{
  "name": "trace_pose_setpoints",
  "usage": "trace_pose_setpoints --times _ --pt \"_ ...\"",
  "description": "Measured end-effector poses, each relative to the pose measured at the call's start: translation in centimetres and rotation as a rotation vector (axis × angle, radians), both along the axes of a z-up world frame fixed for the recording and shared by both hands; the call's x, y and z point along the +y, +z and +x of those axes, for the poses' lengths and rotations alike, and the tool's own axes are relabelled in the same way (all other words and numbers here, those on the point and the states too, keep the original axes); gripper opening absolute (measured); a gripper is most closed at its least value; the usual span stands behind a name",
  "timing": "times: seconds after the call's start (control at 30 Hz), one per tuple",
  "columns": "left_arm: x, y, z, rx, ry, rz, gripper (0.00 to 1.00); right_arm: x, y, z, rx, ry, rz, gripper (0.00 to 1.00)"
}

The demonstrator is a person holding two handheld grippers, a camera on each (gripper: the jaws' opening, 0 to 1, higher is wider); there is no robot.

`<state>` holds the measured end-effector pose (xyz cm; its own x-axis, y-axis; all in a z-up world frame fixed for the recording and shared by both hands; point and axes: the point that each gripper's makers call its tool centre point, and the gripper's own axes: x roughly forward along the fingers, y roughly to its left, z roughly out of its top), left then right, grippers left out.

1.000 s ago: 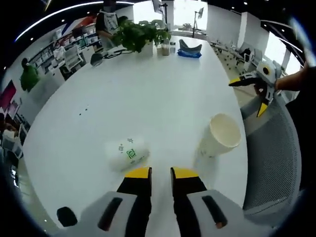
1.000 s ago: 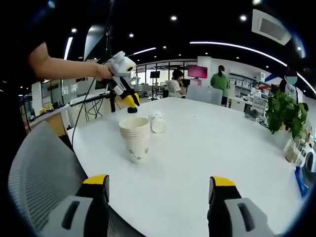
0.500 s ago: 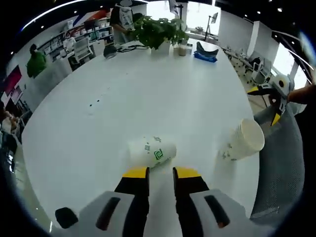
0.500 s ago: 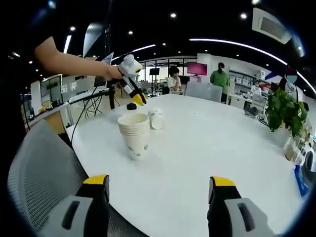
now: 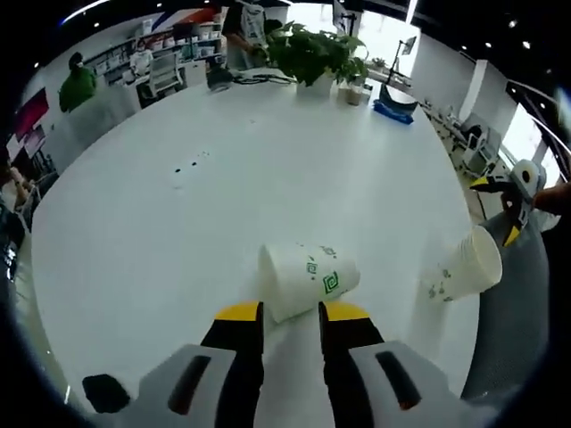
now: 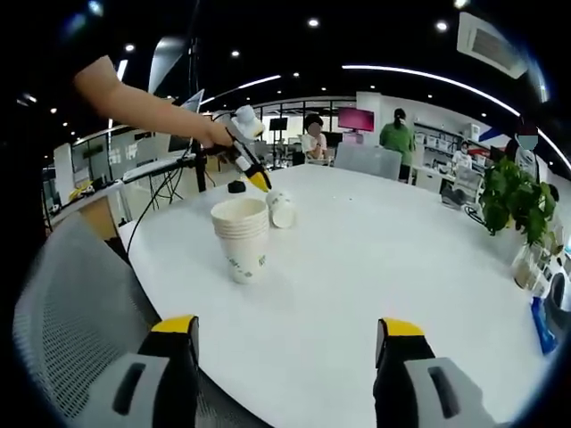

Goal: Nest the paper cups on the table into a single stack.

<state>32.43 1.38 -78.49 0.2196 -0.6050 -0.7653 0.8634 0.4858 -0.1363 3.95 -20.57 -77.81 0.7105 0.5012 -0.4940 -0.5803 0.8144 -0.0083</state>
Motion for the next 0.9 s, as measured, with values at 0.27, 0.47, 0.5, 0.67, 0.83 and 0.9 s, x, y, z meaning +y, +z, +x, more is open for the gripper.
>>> trace_pose_setpoints --times 0.27,0.47,0.5,0.67,0.83,0.9 --pt "-1.7 -0.3 0.1 0.084 0.075 -0.135 0.22 -0.1 -0.1 0.0 0.005 -0.009 -0.005 0.82" --pt "-2.3 0.1 0.9 0.165 0.199 -0.317 0.22 -0.1 -0.1 0.0 0.01 -0.008 -0.004 0.82" --pt "-2.6 0.3 0.6 0.173 0.214 -0.327 0.21 -0.1 -0.2 0.0 0.01 -0.009 -0.004 0.82" --pt "-2.7 -0.2 0.7 0.237 0.271 -0.412 0.2 0.0 -0.2 0.0 0.014 -0.007 -0.004 0.81" --pt "-2.6 -0.6 1.3 0.293 0.3 -0.483 0.15 -0.1 -0.4 -0.1 0.022 -0.01 -0.005 0.8" --pt "-2.7 -0.6 1.0 0.31 0.304 -0.503 0.11 -0.1 -0.4 -0.1 0.025 -0.007 -0.008 0.8"
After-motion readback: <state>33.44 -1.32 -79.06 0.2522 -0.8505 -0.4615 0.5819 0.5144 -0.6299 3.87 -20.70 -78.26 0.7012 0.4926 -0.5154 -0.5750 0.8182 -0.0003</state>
